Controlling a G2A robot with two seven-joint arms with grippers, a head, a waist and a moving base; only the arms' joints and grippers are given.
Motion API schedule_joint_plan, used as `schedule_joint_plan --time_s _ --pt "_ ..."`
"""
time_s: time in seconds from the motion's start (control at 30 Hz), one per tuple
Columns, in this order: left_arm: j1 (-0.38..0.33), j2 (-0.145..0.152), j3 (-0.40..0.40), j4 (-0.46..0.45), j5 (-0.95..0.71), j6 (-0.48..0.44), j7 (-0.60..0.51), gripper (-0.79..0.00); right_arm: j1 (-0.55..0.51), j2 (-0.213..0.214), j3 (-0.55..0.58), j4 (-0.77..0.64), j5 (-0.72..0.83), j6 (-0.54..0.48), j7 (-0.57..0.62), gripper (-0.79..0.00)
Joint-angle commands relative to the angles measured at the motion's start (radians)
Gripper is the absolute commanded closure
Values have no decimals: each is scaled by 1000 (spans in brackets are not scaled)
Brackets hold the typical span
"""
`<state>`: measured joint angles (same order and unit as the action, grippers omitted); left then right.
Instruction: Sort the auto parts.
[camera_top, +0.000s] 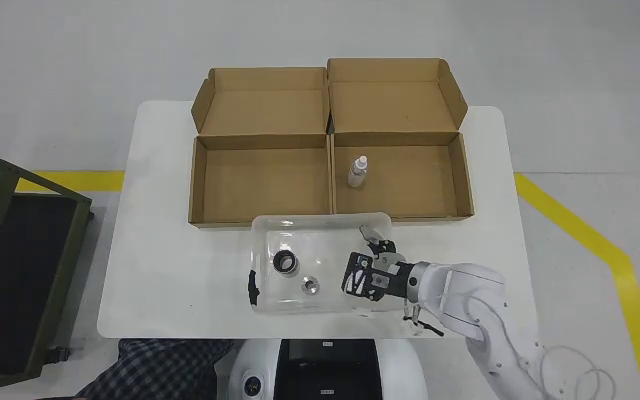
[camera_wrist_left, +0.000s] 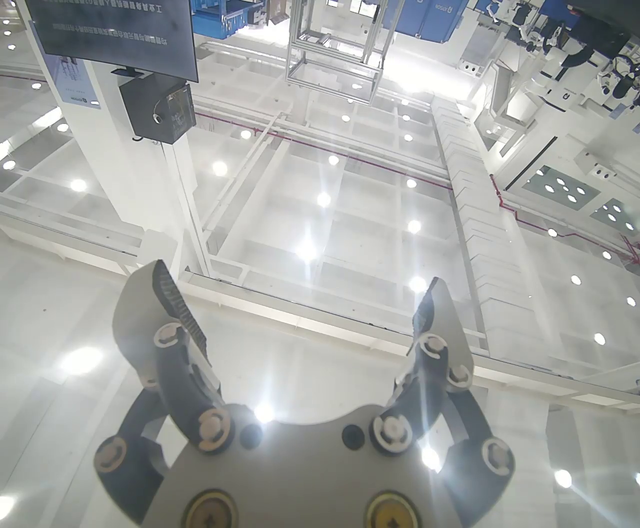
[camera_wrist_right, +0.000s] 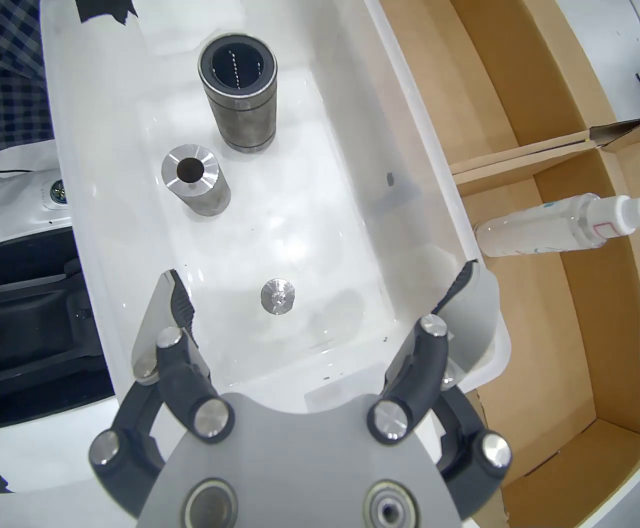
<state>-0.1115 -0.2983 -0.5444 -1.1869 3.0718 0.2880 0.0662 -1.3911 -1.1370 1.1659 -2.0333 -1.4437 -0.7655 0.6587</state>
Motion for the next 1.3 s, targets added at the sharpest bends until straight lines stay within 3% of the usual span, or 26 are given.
schedule_joint_plan --time_s 0.0,0.3,0.5,0.67,0.9,1.13,1.27 --pt "0 0 0 0 0 0 0 -785 8 0 -9 3 -4 6 19 -785" --pt "0 0 0 0 0 0 0 -785 35 -1 -47 22 -14 30 96 -782" --pt "0 0 0 0 0 0 0 -785 53 -1 -72 39 -12 31 143 -437" --pt "0 0 0 0 0 0 0 -785 68 -1 -92 50 -12 29 172 -428" --pt "0 0 0 0 0 0 0 -785 87 -2 -118 68 -11 34 205 -280" --pt "0 0 0 0 0 0 0 -785 98 -1 -136 73 -4 30 219 -22" --pt "0 0 0 0 0 0 0 -785 96 1 -138 55 7 19 206 0"
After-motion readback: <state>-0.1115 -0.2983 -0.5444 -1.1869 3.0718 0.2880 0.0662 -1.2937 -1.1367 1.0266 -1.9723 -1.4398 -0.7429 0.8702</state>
